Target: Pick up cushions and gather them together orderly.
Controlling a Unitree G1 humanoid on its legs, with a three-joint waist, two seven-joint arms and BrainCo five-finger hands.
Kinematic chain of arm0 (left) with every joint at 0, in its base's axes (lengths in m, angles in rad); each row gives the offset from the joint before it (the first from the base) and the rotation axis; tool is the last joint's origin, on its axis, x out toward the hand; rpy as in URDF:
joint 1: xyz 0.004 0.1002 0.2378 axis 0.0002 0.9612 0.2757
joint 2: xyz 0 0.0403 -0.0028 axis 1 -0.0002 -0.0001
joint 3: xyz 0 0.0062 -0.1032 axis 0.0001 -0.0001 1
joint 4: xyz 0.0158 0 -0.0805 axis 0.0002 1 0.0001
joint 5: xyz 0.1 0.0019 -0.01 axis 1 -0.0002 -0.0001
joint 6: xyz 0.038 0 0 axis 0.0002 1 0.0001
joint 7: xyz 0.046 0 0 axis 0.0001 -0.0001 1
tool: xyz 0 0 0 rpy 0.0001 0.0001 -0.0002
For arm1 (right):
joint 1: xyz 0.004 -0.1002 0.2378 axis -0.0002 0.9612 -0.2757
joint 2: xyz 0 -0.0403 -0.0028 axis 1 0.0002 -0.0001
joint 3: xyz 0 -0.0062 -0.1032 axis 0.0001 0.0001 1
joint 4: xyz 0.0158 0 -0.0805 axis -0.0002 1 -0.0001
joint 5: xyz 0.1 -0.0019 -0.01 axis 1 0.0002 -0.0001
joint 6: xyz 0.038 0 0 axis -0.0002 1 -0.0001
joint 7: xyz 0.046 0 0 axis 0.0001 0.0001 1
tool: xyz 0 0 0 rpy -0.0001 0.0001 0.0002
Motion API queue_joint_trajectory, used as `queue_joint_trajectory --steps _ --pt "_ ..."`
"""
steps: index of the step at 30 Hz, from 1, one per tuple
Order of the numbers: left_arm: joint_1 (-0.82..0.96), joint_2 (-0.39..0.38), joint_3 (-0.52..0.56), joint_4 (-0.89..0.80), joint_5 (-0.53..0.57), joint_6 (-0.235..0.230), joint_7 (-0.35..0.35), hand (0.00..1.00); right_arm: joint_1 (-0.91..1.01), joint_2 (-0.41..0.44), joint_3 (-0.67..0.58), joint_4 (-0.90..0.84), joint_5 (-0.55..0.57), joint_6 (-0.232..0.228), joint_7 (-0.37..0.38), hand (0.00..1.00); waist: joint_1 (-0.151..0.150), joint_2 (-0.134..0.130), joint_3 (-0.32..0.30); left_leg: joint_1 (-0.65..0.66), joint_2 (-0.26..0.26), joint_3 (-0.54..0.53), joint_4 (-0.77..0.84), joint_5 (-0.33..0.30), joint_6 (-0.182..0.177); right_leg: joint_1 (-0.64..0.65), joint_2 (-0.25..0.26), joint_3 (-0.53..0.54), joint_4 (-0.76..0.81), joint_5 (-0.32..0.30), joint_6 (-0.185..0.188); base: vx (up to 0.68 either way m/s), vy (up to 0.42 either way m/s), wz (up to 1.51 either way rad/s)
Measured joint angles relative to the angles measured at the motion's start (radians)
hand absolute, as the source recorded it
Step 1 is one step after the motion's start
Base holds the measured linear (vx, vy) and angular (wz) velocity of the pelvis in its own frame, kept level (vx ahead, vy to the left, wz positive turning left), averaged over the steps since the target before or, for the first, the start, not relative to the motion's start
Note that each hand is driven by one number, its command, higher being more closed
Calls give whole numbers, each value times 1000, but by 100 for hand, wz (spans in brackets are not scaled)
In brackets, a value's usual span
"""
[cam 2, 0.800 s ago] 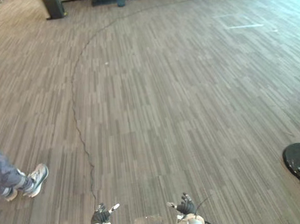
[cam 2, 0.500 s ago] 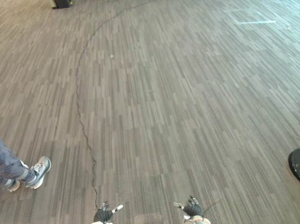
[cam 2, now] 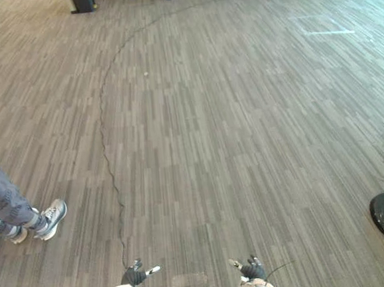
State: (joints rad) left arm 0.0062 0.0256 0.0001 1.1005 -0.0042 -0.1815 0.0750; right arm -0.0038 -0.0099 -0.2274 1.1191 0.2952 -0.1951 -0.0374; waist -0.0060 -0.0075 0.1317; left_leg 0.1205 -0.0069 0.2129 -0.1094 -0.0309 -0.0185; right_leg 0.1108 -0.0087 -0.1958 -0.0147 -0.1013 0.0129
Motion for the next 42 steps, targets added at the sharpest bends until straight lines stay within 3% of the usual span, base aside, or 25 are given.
queue_joint_trajectory --steps 18,26,28,31,32,35,37,39,40,41,42 --pt "-12 5 -21 16 0 6 0 0 -1 -10 4 10 22 -1 21 0 -6 3 2 3 -7 -4 5 0 0 11 -7 -8 -9 1 5 -2 -1 1" --pt "-15 2 -18 15 -39 1 1 0 -7 -34 9 11 29 -1 19 0 -9 29 22 -31 -2 10 8 2 3 -46 -7 1 35 -8 1 -24 -9 -3" --pt "-18 4 -5 10 -40 1 0 0 -7 -34 9 10 30 -3 18 0 -9 24 28 -69 1 12 69 -21 -5 -72 -17 2 74 -28 -2 3 -25 5" --pt "-24 1 58 -37 -59 1 1 0 3 -29 9 -1 30 -3 17 0 -2 -3 61 -212 37 35 450 -134 -31 -76 -47 -12 177 -92 -11 -22 -73 11" --pt "-23 1 67 -58 -64 0 2 0 11 -27 15 -16 30 -4 17 0 9 -4 74 -294 81 61 642 -175 -27 -73 -47 -13 208 -130 -26 -17 -14 3" --pt "-24 -6 68 -76 -75 -1 2 0 29 -36 17 -44 32 -4 8 0 7 21 78 -370 158 120 742 -214 -23 -46 -45 -20 234 -171 -18 63 70 13" --pt "-22 -6 68 -87 -79 -3 7 0 26 -40 32 -44 32 -3 -6 0 14 22 78 -406 168 136 616 -193 -15 -39 -69 0 236 -195 -3 230 203 -19" --pt "-24 -6 67 -95 -81 -4 10 0 7 -40 52 -44 31 -3 -15 0 22 24 77 -437 151 131 375 -45 -48 -39 -101 47 211 -209 20 426 328 -47" --pt "-24 -6 67 -98 -85 -4 11 0 3 -39 64 -44 31 -4 -20 0 32 21 76 -436 141 136 348 29 -58 -35 -114 71 193 -213 26 420 299 -43" --pt "-28 -1 55 -95 -88 -3 12 0 -4 -37 76 -42 31 -4 -22 0 36 10 65 -431 100 143 347 30 -5 -22 -138 107 150 -215 27 489 267 -29" --pt "-32 1 52 -93 -88 -5 14 0 -4 -29 74 -32 30 -3 -21 0 34 -4 63 -442 92 157 382 -4 17 -17 -149 126 140 -186 22 504 255 -14"
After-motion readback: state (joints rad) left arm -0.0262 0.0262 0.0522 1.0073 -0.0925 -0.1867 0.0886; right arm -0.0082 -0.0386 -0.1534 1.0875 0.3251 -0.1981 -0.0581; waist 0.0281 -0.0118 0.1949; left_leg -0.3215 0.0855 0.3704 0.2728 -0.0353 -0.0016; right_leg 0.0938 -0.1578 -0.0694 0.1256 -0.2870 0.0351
